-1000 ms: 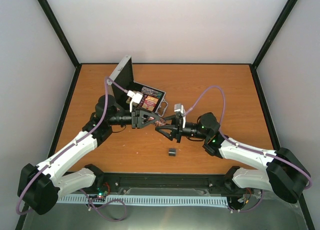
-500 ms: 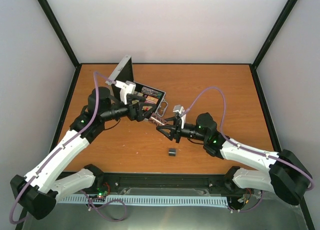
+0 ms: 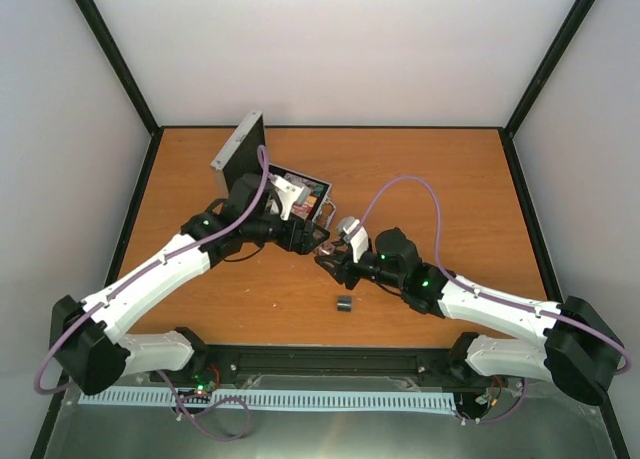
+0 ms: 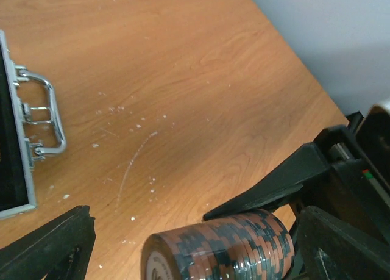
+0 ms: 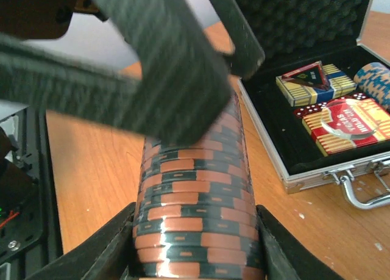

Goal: Pack up texas hold em set

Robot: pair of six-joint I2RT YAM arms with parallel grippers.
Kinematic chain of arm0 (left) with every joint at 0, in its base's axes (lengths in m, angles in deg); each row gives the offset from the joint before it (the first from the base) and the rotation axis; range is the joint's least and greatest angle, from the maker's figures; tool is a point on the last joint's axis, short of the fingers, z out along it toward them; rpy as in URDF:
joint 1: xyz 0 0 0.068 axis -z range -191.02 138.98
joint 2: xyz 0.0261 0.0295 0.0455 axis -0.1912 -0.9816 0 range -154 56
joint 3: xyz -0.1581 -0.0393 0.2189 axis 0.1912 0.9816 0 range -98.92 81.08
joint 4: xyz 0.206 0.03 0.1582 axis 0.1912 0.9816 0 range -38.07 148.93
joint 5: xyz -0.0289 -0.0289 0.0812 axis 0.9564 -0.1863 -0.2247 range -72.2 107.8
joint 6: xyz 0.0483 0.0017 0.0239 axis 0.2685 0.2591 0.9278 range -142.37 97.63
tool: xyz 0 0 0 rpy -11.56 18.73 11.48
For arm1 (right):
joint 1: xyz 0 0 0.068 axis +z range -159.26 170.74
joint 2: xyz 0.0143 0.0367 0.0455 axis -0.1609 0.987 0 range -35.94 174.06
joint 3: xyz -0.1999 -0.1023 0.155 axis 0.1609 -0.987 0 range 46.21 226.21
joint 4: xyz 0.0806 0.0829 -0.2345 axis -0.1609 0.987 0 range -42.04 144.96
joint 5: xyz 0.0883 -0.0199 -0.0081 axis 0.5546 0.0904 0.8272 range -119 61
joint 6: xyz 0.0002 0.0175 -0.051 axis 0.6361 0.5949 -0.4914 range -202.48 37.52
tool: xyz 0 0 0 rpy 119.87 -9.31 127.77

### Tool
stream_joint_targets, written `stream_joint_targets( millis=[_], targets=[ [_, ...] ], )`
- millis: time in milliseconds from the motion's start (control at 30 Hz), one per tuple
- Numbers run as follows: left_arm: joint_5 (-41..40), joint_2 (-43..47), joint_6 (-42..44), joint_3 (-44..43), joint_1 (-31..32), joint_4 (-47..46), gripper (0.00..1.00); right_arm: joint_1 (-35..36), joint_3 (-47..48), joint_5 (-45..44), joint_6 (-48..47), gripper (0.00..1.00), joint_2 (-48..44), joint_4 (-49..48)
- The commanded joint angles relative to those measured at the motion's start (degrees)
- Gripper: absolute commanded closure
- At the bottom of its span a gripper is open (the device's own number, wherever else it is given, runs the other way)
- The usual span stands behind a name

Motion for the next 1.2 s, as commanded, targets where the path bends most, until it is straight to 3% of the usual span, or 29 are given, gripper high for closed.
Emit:
stream_joint_targets(
  millis=[0,300,667,833,967,1067,1167],
  targets=[
    [3.13,-2.16,2.19,-3.11,1.36,2.26,0.08,1.12,3.27,-4.69,-3.6,0.75,-0.86,-1.58],
    [5.56,-6.13,2.65,-3.18,4.08,4.6,0.06,1.91,3.6,-7.41,-5.0,0.76,-0.09,-0.2],
    [0.55,-7.78,4.25,-5.12,6.6,8.23,0.07,2.72,4.99,-8.84,-5.53,0.76,2.05,1.01],
    [-1.74,-8.45,4.57,-5.66,6.95,9.95,0.21,2.98,5.28,-9.8,-5.58,0.75,2.78,0.96],
    [-1.51,-8.29,4.79,-5.3,7.04,9.88,0.27,3.07,5.57,-10.56,-5.53,0.76,3.24,0.94],
    [-0.08,-8.31,4.83,-4.67,7.04,8.96,0.26,3.14,5.83,-10.75,-5.54,0.76,3.73,0.89],
    [1.85,-8.79,4.82,-4.17,7.04,8.16,0.18,3.2,6.18,-10.69,-5.69,0.76,4.32,0.96]
  ],
)
